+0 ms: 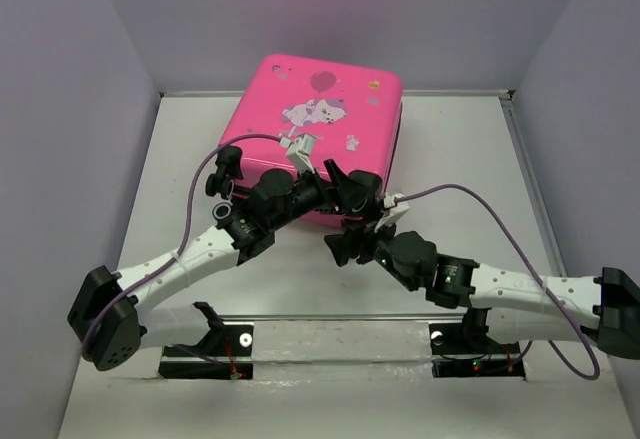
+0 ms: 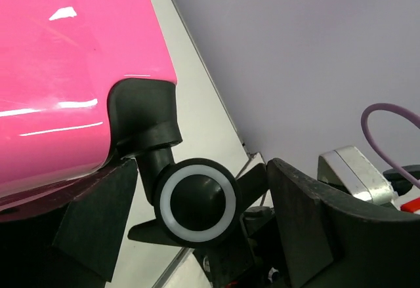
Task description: Pack the luggage
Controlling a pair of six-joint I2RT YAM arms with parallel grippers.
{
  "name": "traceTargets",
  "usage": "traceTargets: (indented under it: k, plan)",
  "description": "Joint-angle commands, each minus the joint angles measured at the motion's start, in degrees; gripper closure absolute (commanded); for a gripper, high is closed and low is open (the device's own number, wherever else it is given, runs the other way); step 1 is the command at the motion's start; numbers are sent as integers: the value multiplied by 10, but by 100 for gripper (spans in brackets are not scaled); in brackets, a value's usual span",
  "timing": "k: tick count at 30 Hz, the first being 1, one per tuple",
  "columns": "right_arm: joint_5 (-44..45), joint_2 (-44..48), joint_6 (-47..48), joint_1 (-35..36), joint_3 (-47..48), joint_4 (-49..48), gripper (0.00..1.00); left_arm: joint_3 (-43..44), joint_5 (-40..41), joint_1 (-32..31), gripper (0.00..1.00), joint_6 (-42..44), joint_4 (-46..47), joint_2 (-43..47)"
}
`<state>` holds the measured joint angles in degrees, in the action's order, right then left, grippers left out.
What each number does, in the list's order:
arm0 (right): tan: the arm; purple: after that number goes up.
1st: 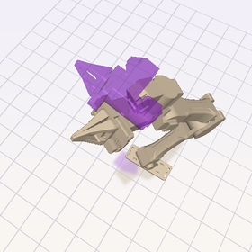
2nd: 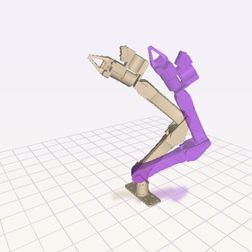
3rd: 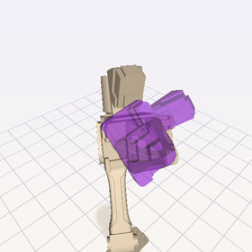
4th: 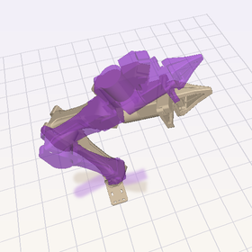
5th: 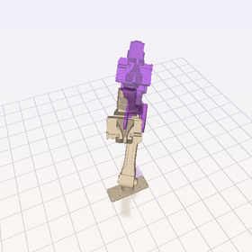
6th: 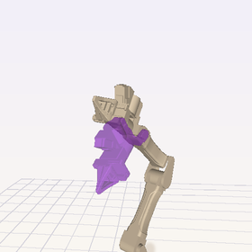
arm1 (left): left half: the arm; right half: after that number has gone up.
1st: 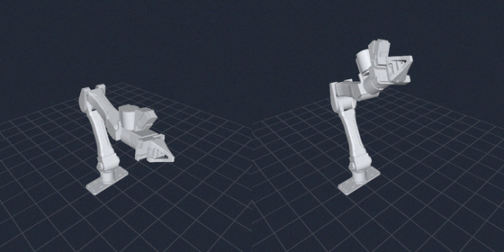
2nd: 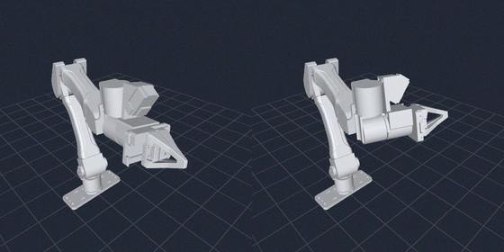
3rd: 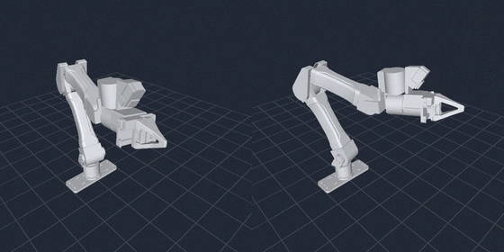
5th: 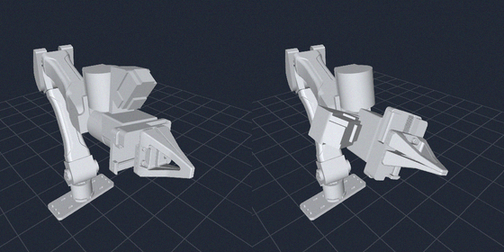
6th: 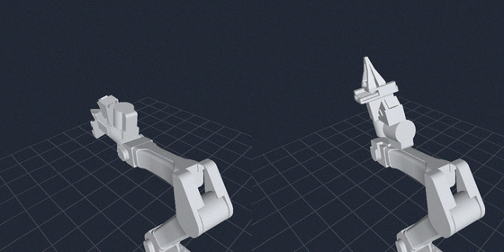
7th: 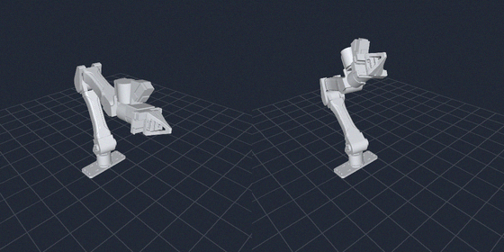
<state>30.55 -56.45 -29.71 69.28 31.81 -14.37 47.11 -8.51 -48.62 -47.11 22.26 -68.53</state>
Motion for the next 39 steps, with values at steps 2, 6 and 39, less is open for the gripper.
traceTargets:
  k: [2,6,39]
  plan:
    - [31,-28,42,-32,70,15,0,-32,-20,19,8,-7,55,50]
    - [55,-32,59,-49,93,15,0,-41,-37,25,8,-11,55,52]
    - [95,-71,27,-96,142,205,3,-94,-48,29,11,-8,72,55]
